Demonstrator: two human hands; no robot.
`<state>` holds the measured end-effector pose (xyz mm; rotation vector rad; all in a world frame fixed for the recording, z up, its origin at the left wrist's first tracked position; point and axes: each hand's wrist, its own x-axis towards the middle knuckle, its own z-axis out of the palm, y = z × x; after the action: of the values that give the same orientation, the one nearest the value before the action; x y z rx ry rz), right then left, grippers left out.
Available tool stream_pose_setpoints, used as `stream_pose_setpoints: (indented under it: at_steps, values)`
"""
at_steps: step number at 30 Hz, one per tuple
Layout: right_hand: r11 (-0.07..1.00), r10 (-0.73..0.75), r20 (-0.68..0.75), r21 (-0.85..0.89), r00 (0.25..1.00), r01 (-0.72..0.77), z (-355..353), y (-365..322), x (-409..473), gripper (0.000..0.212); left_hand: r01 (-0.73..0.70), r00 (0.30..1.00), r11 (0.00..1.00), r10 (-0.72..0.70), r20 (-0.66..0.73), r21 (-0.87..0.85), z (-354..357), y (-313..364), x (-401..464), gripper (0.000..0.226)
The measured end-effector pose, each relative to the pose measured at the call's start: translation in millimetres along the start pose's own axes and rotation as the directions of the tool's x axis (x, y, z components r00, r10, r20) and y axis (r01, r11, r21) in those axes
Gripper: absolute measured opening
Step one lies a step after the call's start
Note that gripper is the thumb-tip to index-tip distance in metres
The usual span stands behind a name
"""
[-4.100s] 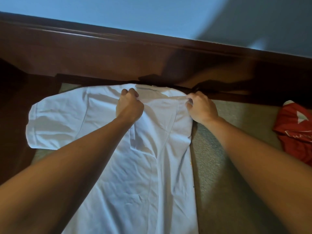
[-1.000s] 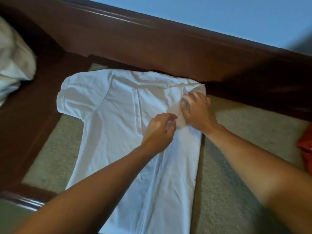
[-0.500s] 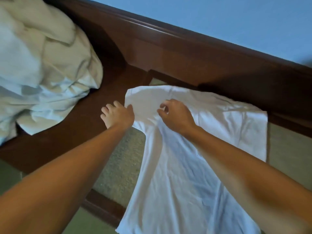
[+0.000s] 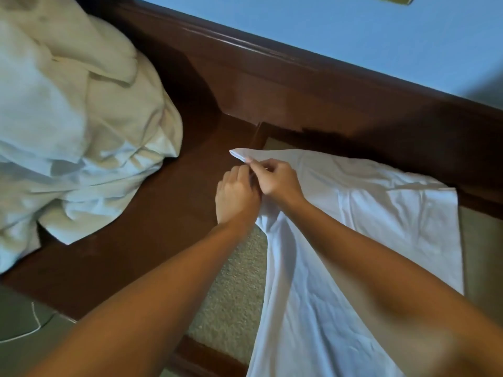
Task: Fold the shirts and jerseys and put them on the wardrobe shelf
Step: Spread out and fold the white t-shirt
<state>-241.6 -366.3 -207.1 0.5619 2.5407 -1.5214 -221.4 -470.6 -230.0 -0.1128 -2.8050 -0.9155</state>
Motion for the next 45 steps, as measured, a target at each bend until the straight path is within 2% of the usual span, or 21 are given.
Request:
stream_pose_setpoints:
  at_steps: [3, 6, 9, 11, 13, 15, 17, 21, 22, 24, 26, 28, 31, 35, 37, 39, 43, 45]
  values:
    - [0.981, 0.132, -0.067, 0.153, 0.989, -0.12, -18, -5, -2, 0.046, -0.08, 0.993, 0.991, 0.089, 0.083, -0.107, 2, 22, -7, 0.023]
    - [0.965, 0.181, -0.075, 0.206, 0.981, -0.162, -42, 3, -2, 0.042, -0.176, 0.969, 0.977, 0.193, 0.154, -0.119, 19, 39, -12, 0.029]
    - [0.961, 0.178, -0.073, 0.227, 0.981, -0.158, -67, 16, -5, 0.03, -0.146, 0.961, 0.957, 0.198, 0.195, -0.251, 34, 60, -21, 0.026]
    - [0.956, 0.182, -0.063, 0.246, 0.981, -0.162, -85, 24, -11, 0.036, -0.12, 0.956, 0.94, 0.196, 0.217, -0.319, 37, 76, -30, 0.025]
    - [0.943, 0.217, 0.014, 0.257, 0.976, -0.213, -102, 30, -17, 0.044, -0.114, 0.942, 0.931, 0.212, 0.258, -0.348, 40, 90, -37, 0.029]
    - [0.938, 0.243, 0.09, 0.231, 0.966, -0.258, -120, 39, -20, 0.039, -0.122, 0.921, 0.943, 0.224, 0.319, -0.309, 44, 101, -43, 0.035]
    - [0.937, 0.258, 0.086, 0.222, 0.962, -0.271, -134, 53, -21, 0.03, -0.167, 0.896, 0.952, 0.255, 0.365, -0.256, 48, 112, -52, 0.038]
    - [0.977, 0.2, -0.129, 0.102, 0.971, -0.188, -157, 80, -18, 0.002, -0.371, 0.841, 0.912, 0.409, 0.354, -0.174, 62, 121, -75, 0.068]
    - [0.987, 0.162, -0.181, 0.04, 0.97, -0.157, -164, 86, -18, 0.013, -0.407, 0.842, 0.905, 0.423, 0.334, -0.12, 65, 121, -78, 0.071]
    - [0.993, 0.093, -0.247, -0.053, 0.964, -0.109, -180, 98, -19, 0.025, -0.401, 0.879, 0.916, 0.386, 0.281, -0.006, 68, 120, -83, 0.067]
    - [0.993, 0.08, -0.268, -0.065, 0.96, -0.101, -195, 111, -18, 0.023, -0.387, 0.907, 0.917, 0.361, 0.215, 0.095, 69, 117, -85, 0.053]
    - [0.993, 0.083, -0.28, -0.06, 0.956, -0.104, -205, 120, -18, 0.015, -0.418, 0.902, 0.897, 0.391, 0.184, 0.145, 71, 112, -86, 0.039]
    - [0.995, 0.078, -0.304, -0.035, 0.949, -0.093, -215, 127, -19, 0.007, -0.487, 0.868, 0.864, 0.464, 0.176, 0.128, 75, 110, -90, 0.03]
    - [0.993, 0.121, -0.329, 0.031, 0.936, -0.118, -220, 135, -15, 0.012, -0.626, 0.773, 0.777, 0.609, 0.178, 0.063, 80, 119, -96, 0.013]
    - [0.994, 0.11, -0.338, 0.014, 0.935, -0.112, -222, 140, -13, 0.011, -0.675, 0.73, 0.738, 0.663, 0.167, 0.015, 86, 122, -99, 0.004]
    - [0.995, 0.091, -0.342, -0.011, 0.935, -0.101, -226, 146, -12, 0.015, -0.7, 0.702, 0.714, 0.69, 0.179, -0.006, 93, 124, -102, 0.004]
    - [0.976, 0.041, -0.338, -0.188, 0.94, -0.11, -231, 164, -12, 0.025, -0.654, 0.725, 0.756, 0.636, 0.265, -0.024, 102, 127, -109, 0.017]
    - [0.963, 0.026, -0.33, -0.246, 0.944, -0.113, -231, 171, -13, 0.03, -0.655, 0.715, 0.754, 0.641, 0.278, -0.054, 105, 127, -111, 0.015]
